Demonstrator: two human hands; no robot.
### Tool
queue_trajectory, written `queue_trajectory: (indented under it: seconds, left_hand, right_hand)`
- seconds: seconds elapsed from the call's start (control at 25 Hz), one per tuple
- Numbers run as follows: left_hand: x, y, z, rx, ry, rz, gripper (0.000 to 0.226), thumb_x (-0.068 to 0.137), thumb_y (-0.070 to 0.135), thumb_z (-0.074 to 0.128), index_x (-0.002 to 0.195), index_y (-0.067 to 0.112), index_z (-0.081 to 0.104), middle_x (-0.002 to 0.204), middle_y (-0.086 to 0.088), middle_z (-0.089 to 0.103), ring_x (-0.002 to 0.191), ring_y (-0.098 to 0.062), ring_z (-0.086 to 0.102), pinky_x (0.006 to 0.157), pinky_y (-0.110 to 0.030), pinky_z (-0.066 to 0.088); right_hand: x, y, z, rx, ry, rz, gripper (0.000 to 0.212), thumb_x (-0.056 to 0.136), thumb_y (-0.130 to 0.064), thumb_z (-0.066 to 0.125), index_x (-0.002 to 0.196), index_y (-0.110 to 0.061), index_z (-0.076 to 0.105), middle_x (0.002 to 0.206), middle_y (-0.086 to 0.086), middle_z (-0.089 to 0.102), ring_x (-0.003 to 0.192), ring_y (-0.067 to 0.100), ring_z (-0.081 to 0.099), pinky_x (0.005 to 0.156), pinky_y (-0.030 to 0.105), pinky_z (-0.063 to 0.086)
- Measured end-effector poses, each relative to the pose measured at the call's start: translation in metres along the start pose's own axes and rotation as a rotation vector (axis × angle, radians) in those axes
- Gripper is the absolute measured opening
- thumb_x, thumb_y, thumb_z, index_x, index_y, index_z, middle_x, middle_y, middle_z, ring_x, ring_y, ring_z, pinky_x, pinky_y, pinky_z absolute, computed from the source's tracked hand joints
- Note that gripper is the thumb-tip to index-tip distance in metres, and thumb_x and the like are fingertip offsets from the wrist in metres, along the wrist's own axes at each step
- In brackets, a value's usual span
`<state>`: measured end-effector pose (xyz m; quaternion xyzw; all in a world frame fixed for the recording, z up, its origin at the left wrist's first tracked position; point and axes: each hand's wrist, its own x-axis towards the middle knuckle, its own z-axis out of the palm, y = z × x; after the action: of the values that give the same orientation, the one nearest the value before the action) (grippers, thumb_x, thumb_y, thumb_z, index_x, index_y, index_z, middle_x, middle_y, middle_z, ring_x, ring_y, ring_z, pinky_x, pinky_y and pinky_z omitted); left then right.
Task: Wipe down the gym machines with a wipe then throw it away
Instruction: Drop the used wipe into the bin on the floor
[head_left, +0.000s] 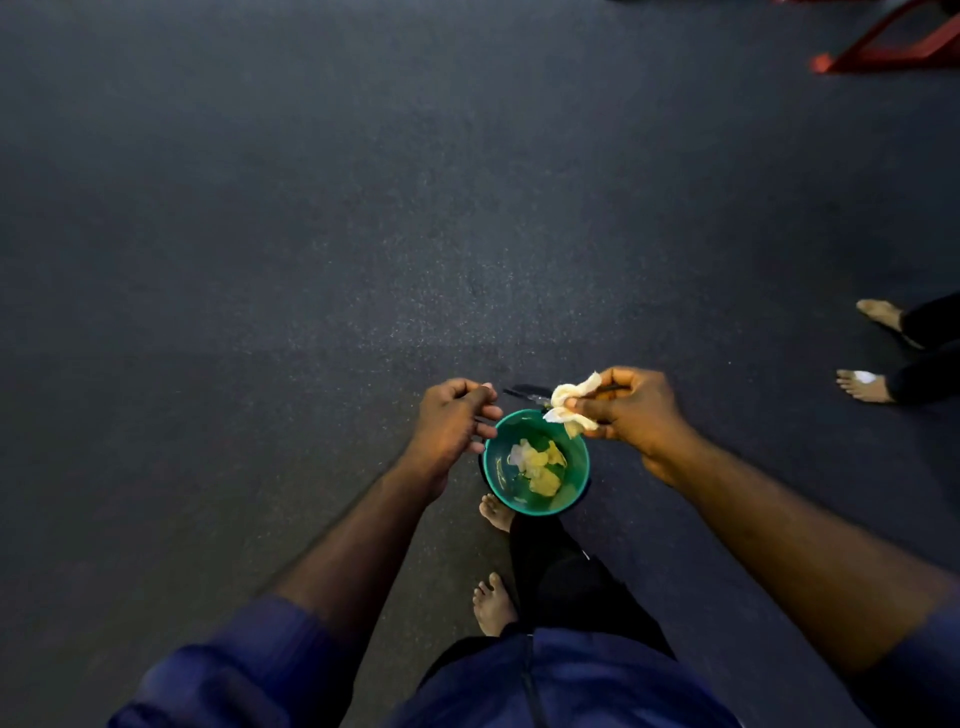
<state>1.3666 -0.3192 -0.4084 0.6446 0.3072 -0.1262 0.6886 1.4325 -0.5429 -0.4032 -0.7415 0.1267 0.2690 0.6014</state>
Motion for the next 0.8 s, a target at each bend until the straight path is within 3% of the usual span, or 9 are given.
queue_trajectory:
  seconds: [0.2, 0.6, 0.68, 0.8]
  left_hand:
    - [0.009, -0.016, 0.004, 0.018, 0.006, -0.050, 0.017, 0.105, 0.023, 0.061, 0.096, 0.011, 0.070, 0.079, -0.002, 0.074, 0.061, -0.013, 0.062, 0.052, -0.028, 0.046]
    - [0.020, -0.049, 0.007, 0.053, 0.024, -0.146, 0.016, 0.105, 0.020, 0.060, 0.097, 0.010, 0.069, 0.080, -0.005, 0.073, 0.057, -0.013, 0.060, 0.050, -0.027, 0.045]
    - [0.028, -0.057, 0.012, 0.051, 0.025, -0.168, 0.015, 0.105, 0.020, 0.060, 0.097, 0.009, 0.068, 0.081, -0.006, 0.073, 0.056, -0.013, 0.059, 0.048, -0.026, 0.043]
    - [0.041, -0.067, 0.020, 0.063, 0.019, -0.196, 0.016, 0.105, 0.022, 0.061, 0.094, 0.013, 0.068, 0.082, -0.007, 0.073, 0.056, -0.012, 0.059, 0.049, -0.027, 0.043]
  right_hand:
    - [0.011, 0.035, -0.005, -0.068, 0.079, 0.059, 0.012, 0.086, 0.006, 0.078, 0.090, -0.005, 0.075, 0.094, 0.017, 0.078, 0.083, 0.027, 0.074, 0.080, 0.044, 0.062]
    - [0.038, 0.096, 0.011, -0.151, 0.137, 0.225, 0.027, 0.079, 0.008, 0.073, 0.085, -0.018, 0.079, 0.093, 0.008, 0.080, 0.087, 0.024, 0.075, 0.084, 0.041, 0.063]
    - [0.048, 0.108, 0.019, -0.144, 0.138, 0.258, 0.024, 0.084, 0.010, 0.074, 0.085, -0.014, 0.077, 0.093, 0.013, 0.078, 0.079, 0.023, 0.073, 0.076, 0.038, 0.065]
    - [0.066, 0.120, 0.028, -0.140, 0.165, 0.316, 0.013, 0.090, 0.002, 0.075, 0.091, -0.011, 0.073, 0.084, 0.012, 0.073, 0.065, 0.016, 0.067, 0.049, 0.025, 0.057]
